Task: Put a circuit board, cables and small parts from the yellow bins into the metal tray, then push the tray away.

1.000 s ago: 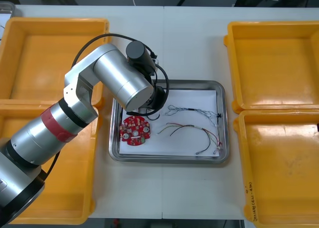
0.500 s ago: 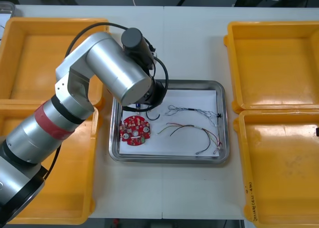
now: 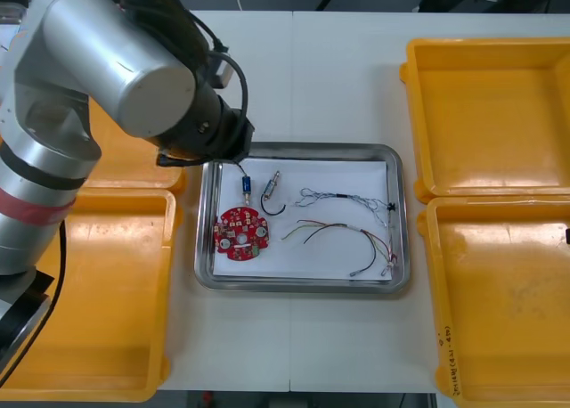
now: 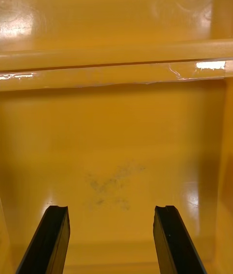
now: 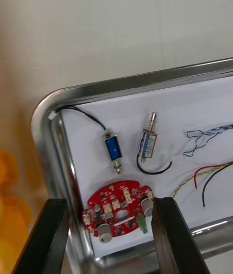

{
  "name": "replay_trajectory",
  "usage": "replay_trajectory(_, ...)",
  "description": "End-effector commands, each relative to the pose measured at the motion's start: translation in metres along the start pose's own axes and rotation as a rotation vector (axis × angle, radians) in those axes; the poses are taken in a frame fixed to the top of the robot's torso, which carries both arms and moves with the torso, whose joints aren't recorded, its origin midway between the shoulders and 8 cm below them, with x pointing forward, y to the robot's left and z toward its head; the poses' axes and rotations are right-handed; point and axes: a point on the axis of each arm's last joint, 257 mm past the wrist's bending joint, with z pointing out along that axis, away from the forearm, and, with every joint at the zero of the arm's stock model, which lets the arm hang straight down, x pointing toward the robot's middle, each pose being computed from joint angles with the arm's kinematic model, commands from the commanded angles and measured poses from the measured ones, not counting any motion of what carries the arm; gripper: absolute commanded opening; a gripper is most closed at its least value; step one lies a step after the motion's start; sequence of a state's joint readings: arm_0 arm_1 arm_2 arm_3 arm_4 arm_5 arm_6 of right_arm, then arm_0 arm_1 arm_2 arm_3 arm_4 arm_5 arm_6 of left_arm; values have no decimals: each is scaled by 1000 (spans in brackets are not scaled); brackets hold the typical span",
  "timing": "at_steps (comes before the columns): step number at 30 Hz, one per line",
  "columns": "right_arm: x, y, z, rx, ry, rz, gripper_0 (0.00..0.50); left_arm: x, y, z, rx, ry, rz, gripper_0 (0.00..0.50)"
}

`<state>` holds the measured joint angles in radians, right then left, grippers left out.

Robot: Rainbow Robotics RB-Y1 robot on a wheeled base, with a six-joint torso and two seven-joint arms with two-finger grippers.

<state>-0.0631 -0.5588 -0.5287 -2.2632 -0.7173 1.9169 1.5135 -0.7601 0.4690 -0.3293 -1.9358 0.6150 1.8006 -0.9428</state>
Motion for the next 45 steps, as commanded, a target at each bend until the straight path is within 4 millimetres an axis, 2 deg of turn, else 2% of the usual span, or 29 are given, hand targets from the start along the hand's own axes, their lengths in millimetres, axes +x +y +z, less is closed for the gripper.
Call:
replay_trajectory(1, 2, -1, -6, 21, -8, 25, 500, -17, 32, -45, -16, -65, -87, 500)
replay_trajectory(5, -1, -3, -10, 30, -8, 0, 500, -7, 58, -62, -31, -52, -103, 500)
replay_trajectory(14, -5, 3, -15, 47, -1, -75, 500, 4, 98, -91, -32, -94, -125, 500)
replay_trajectory(18, -6, 4, -17, 44, 3, -94, 500, 9, 113, -98, -40, -102, -135, 500)
replay_trajectory(24, -9, 12, -20, 26, 10, -146, 500, 31, 150, -103, -80, -74, -147, 500)
replay_trajectory(34, -30, 64, -31, -85, 6, -316, 500, 67, 207, -107, -166, -20, -193, 500)
replay_trajectory(41, -42, 119, -34, -166, -4, -477, 500, 90, 244, -101, -222, 45, -189, 500)
replay_trajectory(45, -35, 157, -35, -236, 20, -582, 500, 105, 256, -97, -241, 80, -167, 500)
